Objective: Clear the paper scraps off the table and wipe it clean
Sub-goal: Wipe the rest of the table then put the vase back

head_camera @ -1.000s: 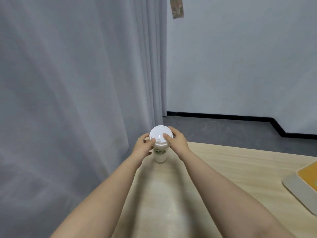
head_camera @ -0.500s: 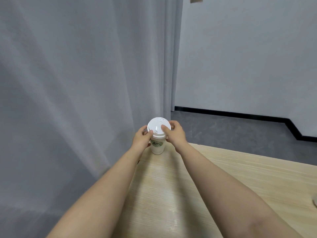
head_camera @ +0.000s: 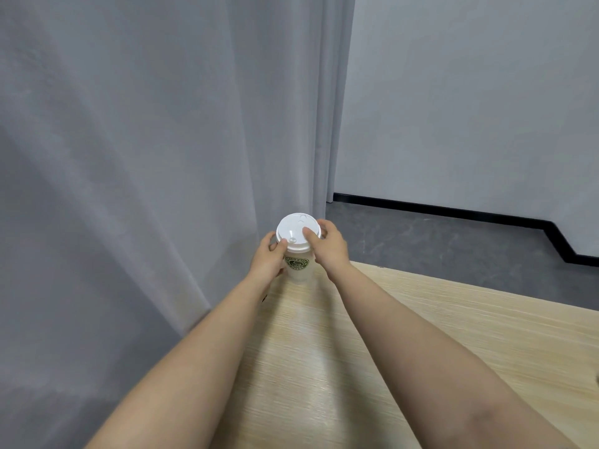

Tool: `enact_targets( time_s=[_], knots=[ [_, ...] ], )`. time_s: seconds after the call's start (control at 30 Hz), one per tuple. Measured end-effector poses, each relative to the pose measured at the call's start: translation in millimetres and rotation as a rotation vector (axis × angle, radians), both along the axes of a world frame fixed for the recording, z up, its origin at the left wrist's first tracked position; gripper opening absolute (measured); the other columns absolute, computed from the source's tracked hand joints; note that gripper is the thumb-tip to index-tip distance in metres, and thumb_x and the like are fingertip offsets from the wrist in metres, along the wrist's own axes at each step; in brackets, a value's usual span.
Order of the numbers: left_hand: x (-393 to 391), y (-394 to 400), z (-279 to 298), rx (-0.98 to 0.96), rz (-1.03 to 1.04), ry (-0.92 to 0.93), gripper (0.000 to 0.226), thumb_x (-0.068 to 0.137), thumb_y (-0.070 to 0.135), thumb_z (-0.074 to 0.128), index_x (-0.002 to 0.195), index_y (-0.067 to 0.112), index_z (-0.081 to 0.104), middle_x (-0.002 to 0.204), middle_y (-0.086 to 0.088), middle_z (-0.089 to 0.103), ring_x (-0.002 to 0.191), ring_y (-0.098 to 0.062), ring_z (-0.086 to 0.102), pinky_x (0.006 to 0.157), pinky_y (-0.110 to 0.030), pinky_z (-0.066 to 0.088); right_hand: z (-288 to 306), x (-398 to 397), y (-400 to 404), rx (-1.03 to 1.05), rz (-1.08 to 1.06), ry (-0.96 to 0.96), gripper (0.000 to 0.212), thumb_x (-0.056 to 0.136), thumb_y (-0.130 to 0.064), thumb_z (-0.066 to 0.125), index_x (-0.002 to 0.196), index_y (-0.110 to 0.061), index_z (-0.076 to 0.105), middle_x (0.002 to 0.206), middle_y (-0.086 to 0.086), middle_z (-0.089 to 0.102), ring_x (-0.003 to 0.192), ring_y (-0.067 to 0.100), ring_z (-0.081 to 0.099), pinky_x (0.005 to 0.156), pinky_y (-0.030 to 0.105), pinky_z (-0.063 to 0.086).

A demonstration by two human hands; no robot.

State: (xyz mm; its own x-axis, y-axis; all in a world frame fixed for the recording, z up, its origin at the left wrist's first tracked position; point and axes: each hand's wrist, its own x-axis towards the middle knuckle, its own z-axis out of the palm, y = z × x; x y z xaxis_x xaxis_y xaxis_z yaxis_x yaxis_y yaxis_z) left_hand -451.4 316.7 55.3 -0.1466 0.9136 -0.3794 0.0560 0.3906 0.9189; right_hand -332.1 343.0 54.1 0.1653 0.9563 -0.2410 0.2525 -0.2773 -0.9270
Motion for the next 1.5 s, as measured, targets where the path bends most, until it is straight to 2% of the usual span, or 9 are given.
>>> enact_targets(
  time_s=[0.1, 0.2, 0.3, 0.4, 0.67, 1.03, 1.27, 1.37, 1.5],
  knots=[
    [-1, -2, 2, -0.002, 0.013, 0.042, 0.055, 0.097, 0.032, 0.047, 0.147, 0.020, 0.025, 0.126, 0.000, 0.048, 0.117, -0.021, 0.050, 0.093, -0.035, 0.045, 2, 4, -2, 0.013, 0.044, -0.009, 0.050, 0.091, -0.036, 0.057, 0.136, -0.016, 0.045, 0.134, 0.004, 0.053, 0.125, 0.021, 0.047, 0.102, 0.036, 0.040],
    [-4, -5, 3, -0.004, -0.011, 0.145, 0.059, 0.096, 0.036, 0.047, 0.147, 0.018, 0.023, 0.138, -0.005, 0.046, 0.125, -0.023, 0.047, 0.107, -0.041, 0.036, 6, 13, -8, 0.002, 0.057, -0.026, 0.063, 0.092, -0.042, 0.053, 0.145, -0.016, 0.031, 0.148, 0.002, 0.038, 0.136, 0.019, 0.035, 0.110, 0.033, 0.030],
    [-2, -12, 7, -0.010, -0.023, 0.198, 0.058, 0.097, 0.034, 0.046, 0.147, 0.016, 0.024, 0.144, -0.009, 0.041, 0.129, -0.024, 0.043, 0.109, -0.039, 0.033, 10, 27, -20, 0.010, 0.044, -0.052, 0.065, 0.092, -0.043, 0.053, 0.147, -0.019, 0.029, 0.151, 0.001, 0.033, 0.138, 0.019, 0.031, 0.109, 0.033, 0.028],
    [6, -24, 13, -0.008, -0.045, 0.234, 0.056, 0.097, 0.031, 0.046, 0.146, 0.013, 0.026, 0.147, -0.010, 0.037, 0.134, -0.022, 0.037, 0.108, -0.033, 0.029, 13, 49, -39, 0.008, 0.011, -0.053, 0.064, 0.091, -0.043, 0.056, 0.146, -0.021, 0.031, 0.150, 0.002, 0.036, 0.136, 0.019, 0.034, 0.107, 0.032, 0.030],
    [54, -70, 15, -0.003, -0.115, 0.310, 0.051, 0.095, 0.030, 0.049, 0.141, 0.010, 0.035, 0.141, -0.009, 0.045, 0.127, -0.025, 0.043, 0.106, -0.034, 0.034, 18, 125, -119, 0.018, -0.107, -0.076, 0.064, 0.089, -0.042, 0.059, 0.144, -0.020, 0.034, 0.148, 0.000, 0.039, 0.134, 0.019, 0.038, 0.107, 0.032, 0.032],
    [222, -159, 34, 0.118, -0.543, 0.273, 0.050, 0.093, 0.031, 0.055, 0.139, 0.019, 0.038, 0.138, -0.005, 0.048, 0.122, -0.020, 0.048, 0.092, -0.026, 0.036, 28, 268, -267, 0.041, -0.433, -0.111, 0.061, 0.088, -0.038, 0.062, 0.141, -0.022, 0.038, 0.143, 0.001, 0.045, 0.130, 0.019, 0.043, 0.103, 0.029, 0.035],
    [338, -229, 28, 0.178, -0.828, 0.253, 0.049, 0.092, 0.028, 0.057, 0.137, 0.017, 0.041, 0.133, -0.006, 0.051, 0.102, -0.013, 0.049, 0.085, -0.023, 0.037, 16, 360, -372, 0.001, -0.684, -0.130, 0.059, 0.087, -0.036, 0.064, 0.139, -0.018, 0.042, 0.139, 0.000, 0.049, 0.126, 0.018, 0.046, 0.104, 0.032, 0.039],
    [384, -260, 18, 0.171, -0.940, 0.244, 0.050, 0.091, 0.029, 0.058, 0.137, 0.019, 0.042, 0.131, -0.005, 0.052, 0.103, -0.013, 0.051, 0.087, -0.024, 0.040, 9, 400, -411, -0.054, -0.784, -0.185, 0.055, 0.087, -0.035, 0.064, 0.135, -0.016, 0.046, 0.134, 0.001, 0.053, 0.122, 0.019, 0.049, 0.097, 0.029, 0.040],
    [442, -299, -2, 0.140, -1.065, 0.234, 0.051, 0.089, 0.028, 0.062, 0.136, 0.021, 0.043, 0.128, -0.003, 0.054, 0.109, -0.017, 0.054, 0.089, -0.026, 0.042, -6, 449, -459, -0.102, -0.892, -0.191, 0.054, 0.086, -0.033, 0.065, 0.132, -0.011, 0.048, 0.130, 0.007, 0.056, 0.120, 0.022, 0.050, 0.098, 0.031, 0.039]
  ],
)
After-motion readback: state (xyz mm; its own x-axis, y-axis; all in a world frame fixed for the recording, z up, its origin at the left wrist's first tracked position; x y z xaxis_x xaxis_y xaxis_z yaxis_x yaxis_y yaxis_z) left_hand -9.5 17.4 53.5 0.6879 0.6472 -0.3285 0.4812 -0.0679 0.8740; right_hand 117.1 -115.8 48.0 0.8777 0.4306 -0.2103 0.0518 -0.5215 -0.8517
